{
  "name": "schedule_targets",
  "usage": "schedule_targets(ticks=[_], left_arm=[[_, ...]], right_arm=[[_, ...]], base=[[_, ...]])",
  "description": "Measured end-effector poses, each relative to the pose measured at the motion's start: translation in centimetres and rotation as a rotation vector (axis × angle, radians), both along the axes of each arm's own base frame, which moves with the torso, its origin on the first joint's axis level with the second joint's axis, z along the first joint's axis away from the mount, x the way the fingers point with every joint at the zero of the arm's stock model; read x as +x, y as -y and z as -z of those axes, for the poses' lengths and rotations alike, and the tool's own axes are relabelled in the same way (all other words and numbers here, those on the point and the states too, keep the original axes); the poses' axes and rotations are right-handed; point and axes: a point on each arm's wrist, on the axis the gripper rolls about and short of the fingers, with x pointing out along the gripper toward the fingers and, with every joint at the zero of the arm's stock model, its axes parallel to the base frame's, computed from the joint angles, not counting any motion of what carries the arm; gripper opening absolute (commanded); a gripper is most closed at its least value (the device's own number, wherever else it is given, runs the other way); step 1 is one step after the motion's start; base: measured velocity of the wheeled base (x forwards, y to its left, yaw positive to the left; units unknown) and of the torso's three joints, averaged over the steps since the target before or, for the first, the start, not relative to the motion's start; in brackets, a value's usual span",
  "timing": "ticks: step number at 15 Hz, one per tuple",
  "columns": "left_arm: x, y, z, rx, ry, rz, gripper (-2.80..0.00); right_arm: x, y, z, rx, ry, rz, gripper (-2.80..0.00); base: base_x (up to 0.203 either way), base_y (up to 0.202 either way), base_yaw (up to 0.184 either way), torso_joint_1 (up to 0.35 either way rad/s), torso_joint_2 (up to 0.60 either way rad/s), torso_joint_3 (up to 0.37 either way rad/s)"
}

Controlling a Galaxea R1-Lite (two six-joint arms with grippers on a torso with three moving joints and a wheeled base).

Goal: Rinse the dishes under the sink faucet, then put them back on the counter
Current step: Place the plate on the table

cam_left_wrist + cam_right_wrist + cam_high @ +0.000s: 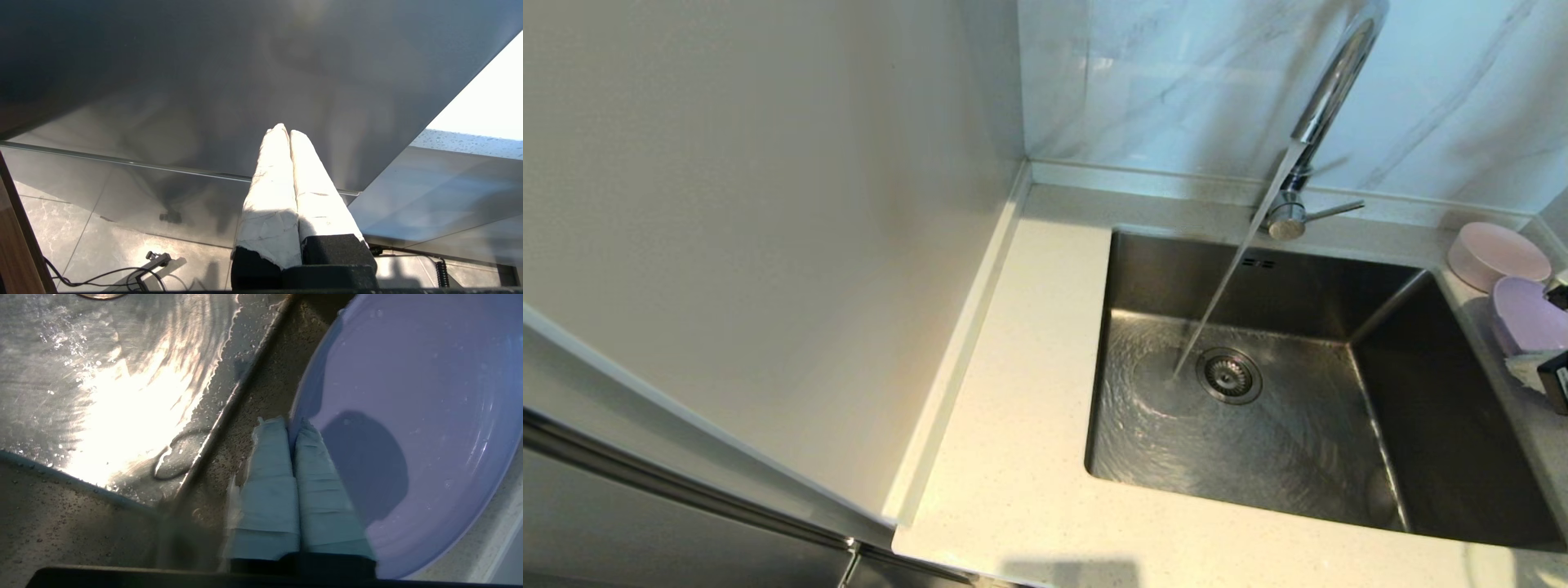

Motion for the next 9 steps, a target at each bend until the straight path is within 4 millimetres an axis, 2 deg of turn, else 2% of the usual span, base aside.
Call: schedule_targets(ticks=[9], left_arm=[[0.00,0.00,0.00,0.000,0.000,0.000,-2.80]], right_arm=[[0.06,0.61,0.21,-0.006,0.003,0.032,0.00]], base=[[0.000,0.000,0.000,0.000,0.00,0.000]])
